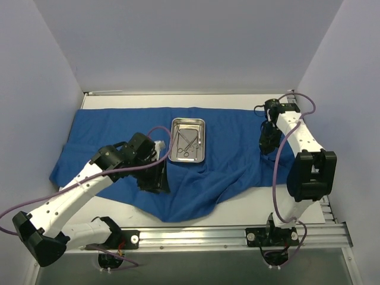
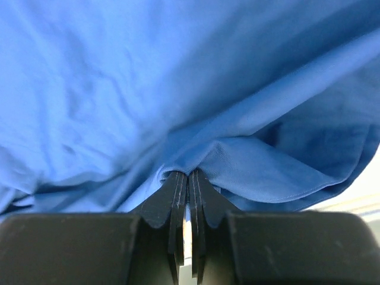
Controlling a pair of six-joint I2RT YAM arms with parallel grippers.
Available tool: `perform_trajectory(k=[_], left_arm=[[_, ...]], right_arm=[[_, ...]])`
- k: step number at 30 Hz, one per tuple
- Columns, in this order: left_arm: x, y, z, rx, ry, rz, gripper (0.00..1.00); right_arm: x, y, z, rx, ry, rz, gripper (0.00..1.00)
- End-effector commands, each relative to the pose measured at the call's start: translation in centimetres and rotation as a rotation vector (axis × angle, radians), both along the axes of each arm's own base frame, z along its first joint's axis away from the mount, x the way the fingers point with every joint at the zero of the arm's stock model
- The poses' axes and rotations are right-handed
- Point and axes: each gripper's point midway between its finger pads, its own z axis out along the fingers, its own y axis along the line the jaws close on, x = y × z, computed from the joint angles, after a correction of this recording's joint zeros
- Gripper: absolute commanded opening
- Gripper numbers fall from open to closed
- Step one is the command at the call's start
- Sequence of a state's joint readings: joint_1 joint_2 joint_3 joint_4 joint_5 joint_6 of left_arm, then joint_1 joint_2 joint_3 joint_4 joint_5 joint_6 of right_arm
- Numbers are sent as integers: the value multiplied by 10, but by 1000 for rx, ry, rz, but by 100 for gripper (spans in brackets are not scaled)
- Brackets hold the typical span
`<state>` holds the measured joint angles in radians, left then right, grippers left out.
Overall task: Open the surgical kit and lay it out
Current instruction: Open the surgical kit at the center of the board.
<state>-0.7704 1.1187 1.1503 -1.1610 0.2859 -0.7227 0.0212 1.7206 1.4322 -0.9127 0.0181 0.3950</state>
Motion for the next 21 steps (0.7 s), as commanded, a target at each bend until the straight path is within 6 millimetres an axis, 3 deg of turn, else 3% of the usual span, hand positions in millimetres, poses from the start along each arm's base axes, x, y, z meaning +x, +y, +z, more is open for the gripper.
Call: perform_trajectory(k=[1, 3, 4, 5, 7, 8, 9, 10, 11, 13, 14, 16, 17, 18, 21], left_arm=[[67, -4, 34, 4, -268, -88, 57], [107, -11, 48, 24, -359, -91, 59], [129, -8, 52, 40, -417, -85, 59], [152, -1, 42, 107, -425, -53, 59], [194, 20, 49, 150, -470, 25, 59], [210, 28, 36, 178, -440, 50, 57], [225, 37, 39, 185, -446, 87, 55], [239, 49, 35, 202, -442, 126, 53], [256, 70, 23, 231, -412, 185, 50], [277, 89, 19, 256, -416, 243, 47], [289, 105, 5, 288, -387, 281, 46], [304, 116, 0, 312, -392, 312, 46], [314, 127, -15, 330, -360, 327, 46], [319, 130, -20, 334, -345, 331, 46], [340, 130, -40, 294, -295, 308, 44]], right_arm=[[-40, -14, 15, -64, 45, -22, 0], [-56, -23, 13, -101, 71, -34, 0], [-73, -31, 11, -108, 93, -61, 0], [-82, -38, 10, -103, 93, -102, 0], [-105, -42, 6, -80, 99, -155, 1], [-109, -42, 6, -63, 90, -172, 4], [-111, -45, 11, -64, 62, -197, 14], [-114, -47, 12, -69, 67, -201, 16], [-115, -50, 14, -82, 61, -209, 20], [-115, -52, 15, -87, 64, -223, 35], [-111, -53, 16, -81, 61, -227, 41], [-93, -50, 13, -51, 76, -206, 54], [-69, -52, 29, -51, 9, -208, 56], [-51, -51, 31, -39, -14, -206, 59], [22, -38, 53, 8, -207, -189, 60]])
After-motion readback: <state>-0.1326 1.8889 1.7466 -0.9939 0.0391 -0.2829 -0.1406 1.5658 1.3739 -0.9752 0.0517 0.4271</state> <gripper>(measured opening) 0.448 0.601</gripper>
